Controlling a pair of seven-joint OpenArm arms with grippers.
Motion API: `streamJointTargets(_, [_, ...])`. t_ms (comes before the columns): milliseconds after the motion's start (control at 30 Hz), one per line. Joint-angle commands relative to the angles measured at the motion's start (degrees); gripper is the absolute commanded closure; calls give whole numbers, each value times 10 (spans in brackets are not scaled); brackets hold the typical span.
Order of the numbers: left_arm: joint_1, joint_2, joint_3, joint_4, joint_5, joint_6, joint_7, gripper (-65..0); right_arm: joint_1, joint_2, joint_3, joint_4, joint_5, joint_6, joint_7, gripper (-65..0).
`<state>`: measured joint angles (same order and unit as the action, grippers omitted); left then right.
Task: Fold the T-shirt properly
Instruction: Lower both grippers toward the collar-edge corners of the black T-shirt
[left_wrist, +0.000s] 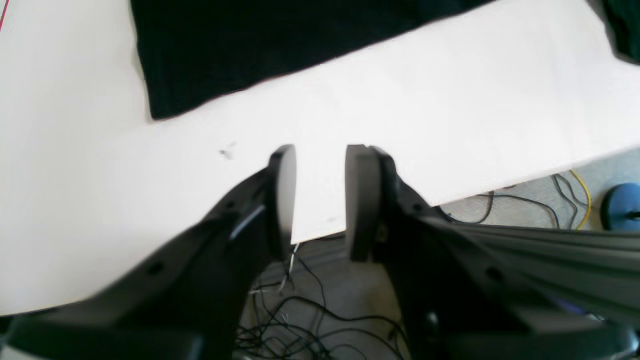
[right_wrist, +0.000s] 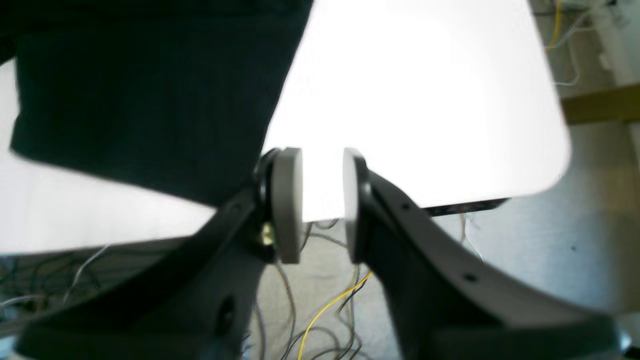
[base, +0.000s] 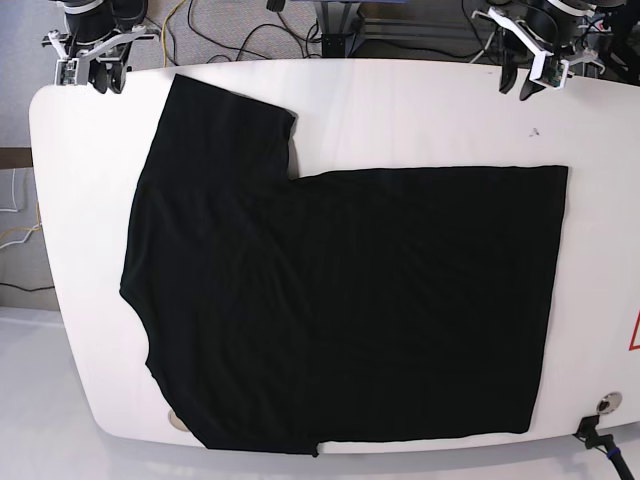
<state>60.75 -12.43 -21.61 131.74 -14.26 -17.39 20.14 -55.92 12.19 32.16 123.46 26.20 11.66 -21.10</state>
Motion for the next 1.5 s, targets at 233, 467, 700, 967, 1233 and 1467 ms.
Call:
streamJointTargets(233, [-32, -4, 1, 4, -9, 14, 3, -184, 72, 5, 18, -10, 61, 13, -31, -209])
streamJointTargets(467, [-34, -3, 1, 7, -5, 14, 2, -183, 137, 4, 12, -72, 70, 17, -61, -247])
streamJointTargets(700, [-40, -3, 1, 11, -5, 16, 3, -185, 181, 0, -23, -111, 65, 24, -90, -234])
streamJointTargets(967, [-101, -8, 3, -22, 16, 19, 23, -198, 221, -10, -45, -121, 10, 33, -89, -206])
streamJointTargets(1233, [-133, -11, 3, -44, 22, 16, 38, -199, 245, -5, -52, -157, 15, 27, -108, -216])
streamJointTargets(1467, [-133, -10, 2, -44, 24, 15, 38, -199, 257, 0, -49, -187, 77, 51, -138, -206])
